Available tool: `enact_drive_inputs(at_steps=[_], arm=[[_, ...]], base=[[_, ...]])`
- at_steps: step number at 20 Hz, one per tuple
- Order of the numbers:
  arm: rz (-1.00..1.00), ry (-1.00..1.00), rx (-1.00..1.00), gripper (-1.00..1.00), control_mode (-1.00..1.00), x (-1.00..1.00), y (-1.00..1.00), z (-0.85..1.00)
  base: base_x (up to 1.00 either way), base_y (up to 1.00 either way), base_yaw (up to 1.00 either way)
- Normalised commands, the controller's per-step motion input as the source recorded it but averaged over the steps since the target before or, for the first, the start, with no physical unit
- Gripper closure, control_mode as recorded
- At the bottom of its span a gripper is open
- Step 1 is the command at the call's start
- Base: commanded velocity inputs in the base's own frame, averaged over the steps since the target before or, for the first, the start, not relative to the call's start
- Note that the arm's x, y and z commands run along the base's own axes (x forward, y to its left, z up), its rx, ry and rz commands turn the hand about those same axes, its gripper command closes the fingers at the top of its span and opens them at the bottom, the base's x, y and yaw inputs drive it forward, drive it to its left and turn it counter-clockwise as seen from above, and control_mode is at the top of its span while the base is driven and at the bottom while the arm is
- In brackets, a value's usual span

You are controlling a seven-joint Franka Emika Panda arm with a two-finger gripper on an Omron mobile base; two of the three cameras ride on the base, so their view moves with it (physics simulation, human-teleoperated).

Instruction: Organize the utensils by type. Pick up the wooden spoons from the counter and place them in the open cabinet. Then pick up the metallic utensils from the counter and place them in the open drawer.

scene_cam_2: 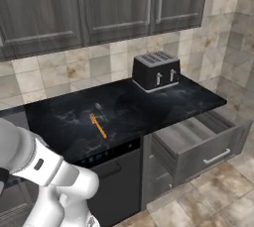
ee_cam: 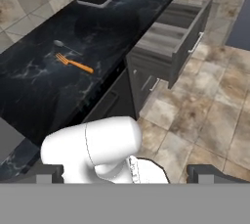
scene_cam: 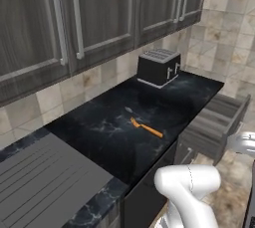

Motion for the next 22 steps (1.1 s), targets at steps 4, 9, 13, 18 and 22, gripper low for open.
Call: enact_drive_inputs(at_steps=[4,9,13,18,22], arm=[[0.00,0.00,0.00,-1.00,1.00,0.00,0.00,0.00],[0.00,0.00,0.00,-1.00,1.00,0.00,0.00,0.00],[0.00,0.00,0.00,-1.00,1.00,0.00,0.00,0.00],[0.00,0.00,0.00,-1.00,1.00,0.00,0.00,0.00],[0.00,0.00,0.00,-1.00,1.00,0.00,0.00,0.00]], base=[[0.82,-0.18,-0.01],[0.72,-0.21,-0.24],[0.73,-0.08,-0.30],[0.39,-0.15,-0.18],[0.00,-0.25,0.00]])
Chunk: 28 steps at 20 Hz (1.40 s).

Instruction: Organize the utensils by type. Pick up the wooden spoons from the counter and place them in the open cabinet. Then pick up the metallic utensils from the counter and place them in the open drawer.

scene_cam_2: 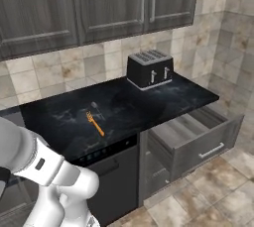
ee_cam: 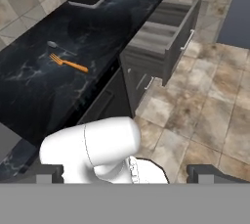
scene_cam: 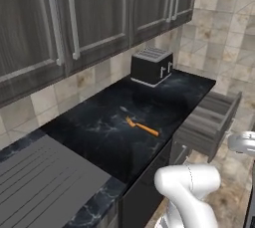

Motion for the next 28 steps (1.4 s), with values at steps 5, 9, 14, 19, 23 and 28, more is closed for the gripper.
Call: enact_drive_inputs(at_steps=[5,9,14,19,23,28], arm=[[0.00,0.00,0.00,-1.00,1.00,0.00,0.00,0.00],[0.00,0.00,0.00,-1.00,1.00,0.00,0.00,0.00],[0.00,0.00,0.00,-1.00,1.00,0.00,0.00,0.00],[0.00,0.00,0.00,-1.00,1.00,0.00,0.00,0.00],[0.00,0.00,0.00,-1.00,1.00,0.00,0.00,0.00],[0.00,0.00,0.00,-1.00,1.00,0.00,0.00,0.00]], base=[[-0.07,-0.52,0.00],[-0.13,-0.61,0.00],[0.03,-0.36,0.00],[0.57,0.00,0.00],[0.77,-0.03,0.00],[0.68,-0.22,-0.09]])
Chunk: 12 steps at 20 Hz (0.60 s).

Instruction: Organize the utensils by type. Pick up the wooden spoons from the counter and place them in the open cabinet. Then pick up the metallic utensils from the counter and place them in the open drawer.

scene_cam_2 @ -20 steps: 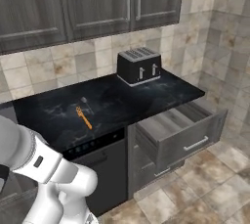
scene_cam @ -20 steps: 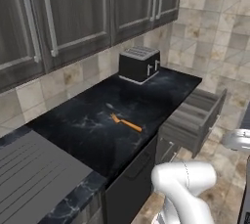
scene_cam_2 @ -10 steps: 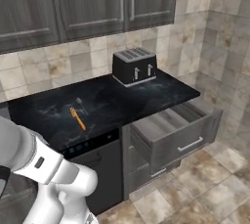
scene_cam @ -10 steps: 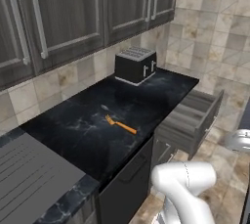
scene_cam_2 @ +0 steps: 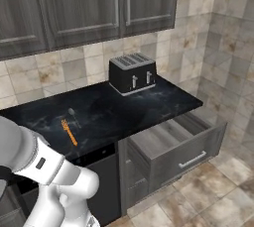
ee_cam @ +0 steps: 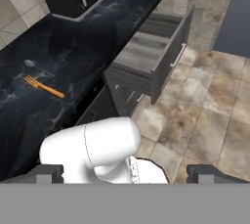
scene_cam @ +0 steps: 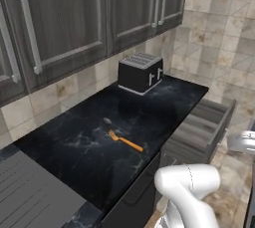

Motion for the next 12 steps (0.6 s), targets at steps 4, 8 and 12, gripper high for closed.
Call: enact_drive_inputs(at_steps=[4,8,12], arm=[[0.00,0.00,0.00,-1.00,1.00,0.00,0.00,0.00],[0.00,0.00,0.00,-1.00,1.00,0.00,0.00,0.00],[0.00,0.00,0.00,-1.00,-1.00,0.15,0.07,-0.03]], base=[[0.45,0.00,-0.05],[0.30,0.21,0.00],[0.17,0.11,0.00]])
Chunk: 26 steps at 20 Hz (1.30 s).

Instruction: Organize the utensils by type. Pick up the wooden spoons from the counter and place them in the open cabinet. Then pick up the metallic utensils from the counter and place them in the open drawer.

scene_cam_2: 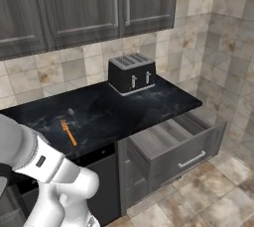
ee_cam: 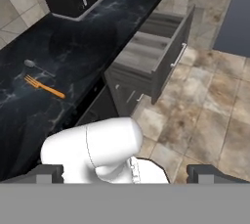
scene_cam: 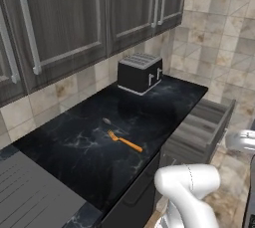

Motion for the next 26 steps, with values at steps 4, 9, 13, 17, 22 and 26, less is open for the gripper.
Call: enact_drive_inputs(at_steps=[4,9,13,17,22,26], arm=[[0.05,0.01,0.00,-1.00,-1.00,0.20,0.20,-0.02],[0.19,0.08,-0.03,-1.00,-1.00,0.49,0.47,0.00],[0.34,0.03,-0.03,-1.00,-1.00,0.56,0.44,-0.02],[0.54,0.00,-0.01,-1.00,-1.00,0.30,0.46,-0.13],[0.54,0.00,-0.01,-1.00,-1.00,0.37,0.58,-0.18],[0.35,0.00,-0.16,-1.00,-1.00,0.62,0.60,-0.23]], base=[[0.00,0.00,0.00],[0.00,0.00,0.00],[0.00,0.00,0.00],[0.00,0.00,0.00],[0.00,0.00,0.00],[0.00,0.00,0.00]])
